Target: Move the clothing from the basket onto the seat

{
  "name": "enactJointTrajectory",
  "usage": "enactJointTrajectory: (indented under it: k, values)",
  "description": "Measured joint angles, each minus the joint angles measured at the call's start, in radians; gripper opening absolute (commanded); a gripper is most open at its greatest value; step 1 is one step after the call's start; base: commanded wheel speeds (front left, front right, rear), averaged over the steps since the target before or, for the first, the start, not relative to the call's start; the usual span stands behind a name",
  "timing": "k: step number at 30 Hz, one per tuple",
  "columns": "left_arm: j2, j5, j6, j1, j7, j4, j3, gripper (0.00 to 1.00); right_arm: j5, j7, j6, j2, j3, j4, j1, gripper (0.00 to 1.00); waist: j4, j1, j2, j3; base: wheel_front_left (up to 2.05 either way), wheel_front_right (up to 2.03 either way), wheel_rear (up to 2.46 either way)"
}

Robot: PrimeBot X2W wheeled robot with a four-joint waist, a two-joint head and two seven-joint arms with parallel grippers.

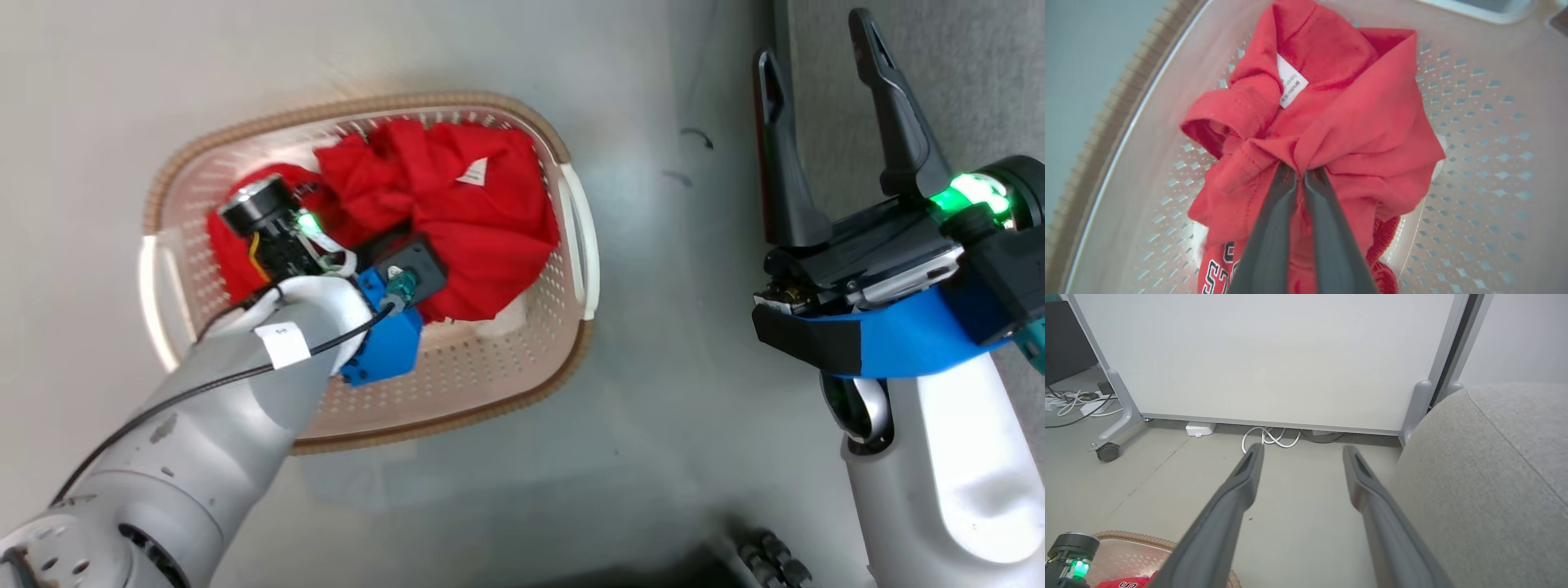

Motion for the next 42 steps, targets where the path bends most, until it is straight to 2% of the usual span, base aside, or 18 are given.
enactJointTrajectory:
  k: [12,22,33,42]
  values:
    - [0.008,-0.077,0.034,0.111,0.000,-0.185,0.151,0.00,-0.010,0.000,0.000,0.000,-0.024,0.065,0.035,1.00,0.060,-0.0001,0.0000,-0.169,0.00,0.00,0.00]
    - [0.019,-0.081,0.059,0.245,0.000,-0.348,0.305,0.00,-0.017,0.000,0.000,0.000,-0.049,0.107,0.108,1.00,0.102,-0.0001,0.0000,-0.331,0.00,0.00,0.00]
    - [0.027,-0.035,0.059,0.362,0.000,-0.516,0.510,0.00,-0.008,0.000,0.000,0.000,-0.062,0.136,0.178,1.00,0.144,-0.0002,0.0000,-0.487,0.00,0.00,0.00]
    - [0.022,0.013,0.033,0.413,0.000,-0.636,0.652,0.00,0.012,0.000,0.000,0.000,-0.058,0.158,0.231,1.00,0.163,-0.0002,0.0001,-0.609,0.00,0.00,0.00]
